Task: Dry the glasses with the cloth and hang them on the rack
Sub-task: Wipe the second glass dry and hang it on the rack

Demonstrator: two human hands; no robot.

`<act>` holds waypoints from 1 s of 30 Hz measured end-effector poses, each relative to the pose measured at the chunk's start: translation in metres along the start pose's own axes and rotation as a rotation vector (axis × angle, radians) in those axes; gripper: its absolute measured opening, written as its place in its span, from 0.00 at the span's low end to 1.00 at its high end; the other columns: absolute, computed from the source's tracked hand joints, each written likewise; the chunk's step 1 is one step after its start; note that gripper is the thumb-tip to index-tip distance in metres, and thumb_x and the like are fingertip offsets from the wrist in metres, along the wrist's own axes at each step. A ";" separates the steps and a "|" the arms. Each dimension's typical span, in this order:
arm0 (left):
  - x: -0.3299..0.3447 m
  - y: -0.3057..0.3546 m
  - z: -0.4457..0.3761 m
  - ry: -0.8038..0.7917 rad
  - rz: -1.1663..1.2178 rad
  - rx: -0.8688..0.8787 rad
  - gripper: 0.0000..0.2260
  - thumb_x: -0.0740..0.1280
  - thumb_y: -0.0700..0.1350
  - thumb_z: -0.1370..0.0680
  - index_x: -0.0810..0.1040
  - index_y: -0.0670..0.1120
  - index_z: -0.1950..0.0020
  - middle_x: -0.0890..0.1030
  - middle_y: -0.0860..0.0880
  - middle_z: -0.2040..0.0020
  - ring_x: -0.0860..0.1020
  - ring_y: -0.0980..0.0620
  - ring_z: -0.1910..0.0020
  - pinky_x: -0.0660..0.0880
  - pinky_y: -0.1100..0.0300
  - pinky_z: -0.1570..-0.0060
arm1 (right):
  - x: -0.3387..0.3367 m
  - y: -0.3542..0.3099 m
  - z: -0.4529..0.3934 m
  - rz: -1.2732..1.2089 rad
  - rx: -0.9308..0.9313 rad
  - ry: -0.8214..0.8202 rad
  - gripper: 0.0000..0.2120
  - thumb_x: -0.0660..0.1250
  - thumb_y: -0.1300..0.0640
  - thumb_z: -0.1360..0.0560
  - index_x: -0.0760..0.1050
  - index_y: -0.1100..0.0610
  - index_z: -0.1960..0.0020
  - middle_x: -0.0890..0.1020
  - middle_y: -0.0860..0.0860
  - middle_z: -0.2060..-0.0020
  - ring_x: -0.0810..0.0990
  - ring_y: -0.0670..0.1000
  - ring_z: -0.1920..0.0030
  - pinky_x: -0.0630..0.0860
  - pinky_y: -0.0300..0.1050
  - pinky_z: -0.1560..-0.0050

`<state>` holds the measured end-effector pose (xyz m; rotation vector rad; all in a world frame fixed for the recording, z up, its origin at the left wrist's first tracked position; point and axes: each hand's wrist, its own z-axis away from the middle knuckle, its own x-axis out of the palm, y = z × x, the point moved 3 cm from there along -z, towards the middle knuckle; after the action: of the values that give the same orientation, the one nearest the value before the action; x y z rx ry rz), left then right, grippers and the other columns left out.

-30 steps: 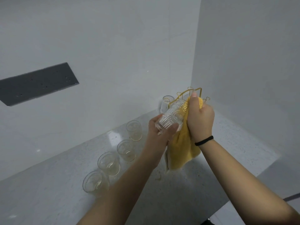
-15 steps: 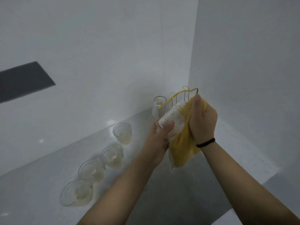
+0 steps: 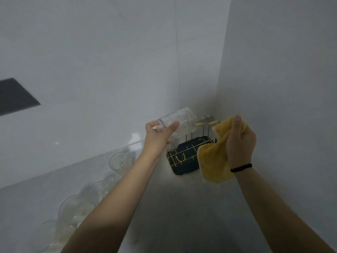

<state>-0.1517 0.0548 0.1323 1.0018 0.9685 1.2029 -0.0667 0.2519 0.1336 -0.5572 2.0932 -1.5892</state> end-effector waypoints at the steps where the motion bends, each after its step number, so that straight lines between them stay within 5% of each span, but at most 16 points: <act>1: 0.006 0.007 -0.007 0.033 -0.058 0.058 0.29 0.75 0.50 0.27 0.63 0.47 0.34 0.73 0.44 0.35 0.78 0.46 0.42 0.79 0.57 0.48 | 0.003 0.003 -0.007 -0.002 0.008 -0.018 0.22 0.55 0.44 0.21 0.61 0.50 0.72 0.63 0.48 0.77 0.63 0.41 0.80 0.61 0.30 0.77; 9: 0.047 0.030 -0.079 0.085 -0.607 0.383 0.27 0.72 0.58 0.26 0.70 0.53 0.30 0.75 0.46 0.33 0.74 0.47 0.36 0.72 0.55 0.42 | 0.022 0.017 -0.030 -0.017 0.047 -0.137 0.22 0.55 0.52 0.20 0.61 0.53 0.72 0.63 0.48 0.78 0.67 0.40 0.81 0.63 0.27 0.79; 18: 0.081 0.016 -0.132 -0.050 -0.936 0.372 0.27 0.72 0.58 0.28 0.71 0.54 0.31 0.77 0.47 0.35 0.75 0.47 0.38 0.72 0.55 0.48 | 0.032 0.033 -0.047 -0.097 0.076 -0.168 0.22 0.56 0.54 0.20 0.62 0.53 0.73 0.63 0.43 0.82 0.66 0.41 0.81 0.63 0.27 0.78; 30: 0.096 -0.035 -0.164 -0.168 -1.020 0.139 0.26 0.76 0.57 0.31 0.71 0.51 0.38 0.77 0.49 0.40 0.73 0.43 0.39 0.73 0.50 0.42 | 0.031 0.047 -0.054 -0.090 0.230 -0.162 0.22 0.56 0.54 0.20 0.63 0.57 0.72 0.63 0.50 0.78 0.67 0.40 0.81 0.64 0.27 0.78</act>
<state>-0.2886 0.1621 0.0482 0.5473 1.2084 0.2019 -0.1257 0.2884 0.0976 -0.6820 1.7617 -1.7432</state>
